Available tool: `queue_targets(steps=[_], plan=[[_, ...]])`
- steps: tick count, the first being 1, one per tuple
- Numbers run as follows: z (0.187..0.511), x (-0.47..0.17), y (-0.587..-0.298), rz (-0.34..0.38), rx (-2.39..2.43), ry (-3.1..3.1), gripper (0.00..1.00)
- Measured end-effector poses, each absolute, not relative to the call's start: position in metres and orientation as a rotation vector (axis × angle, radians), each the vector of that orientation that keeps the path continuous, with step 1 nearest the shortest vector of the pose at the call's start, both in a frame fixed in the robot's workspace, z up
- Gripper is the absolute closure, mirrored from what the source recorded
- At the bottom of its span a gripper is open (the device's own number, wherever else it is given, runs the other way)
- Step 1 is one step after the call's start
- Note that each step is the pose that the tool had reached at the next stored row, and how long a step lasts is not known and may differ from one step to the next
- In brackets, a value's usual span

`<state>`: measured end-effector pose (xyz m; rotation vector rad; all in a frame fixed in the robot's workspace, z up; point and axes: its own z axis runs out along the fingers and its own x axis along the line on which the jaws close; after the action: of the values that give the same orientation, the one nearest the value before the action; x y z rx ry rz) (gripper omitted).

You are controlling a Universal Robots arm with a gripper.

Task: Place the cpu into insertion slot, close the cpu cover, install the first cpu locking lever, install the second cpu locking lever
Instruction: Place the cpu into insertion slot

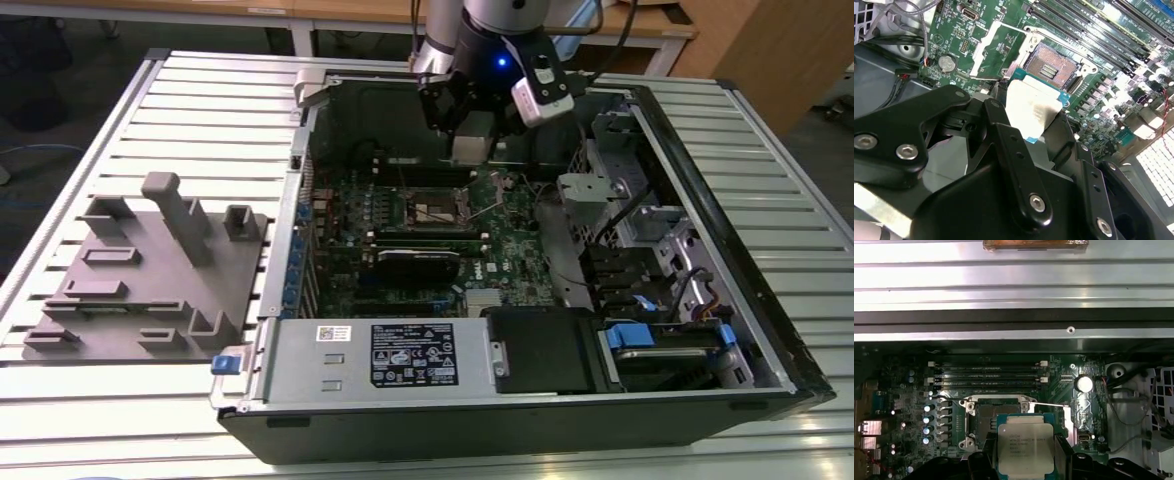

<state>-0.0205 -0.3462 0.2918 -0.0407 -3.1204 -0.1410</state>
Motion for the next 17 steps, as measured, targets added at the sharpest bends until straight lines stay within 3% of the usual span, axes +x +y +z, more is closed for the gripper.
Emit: queue_targets(steps=[17], plan=[[0.2836,-0.0233,-0.3462,-0.14,-0.041,-3.12,0.46]])
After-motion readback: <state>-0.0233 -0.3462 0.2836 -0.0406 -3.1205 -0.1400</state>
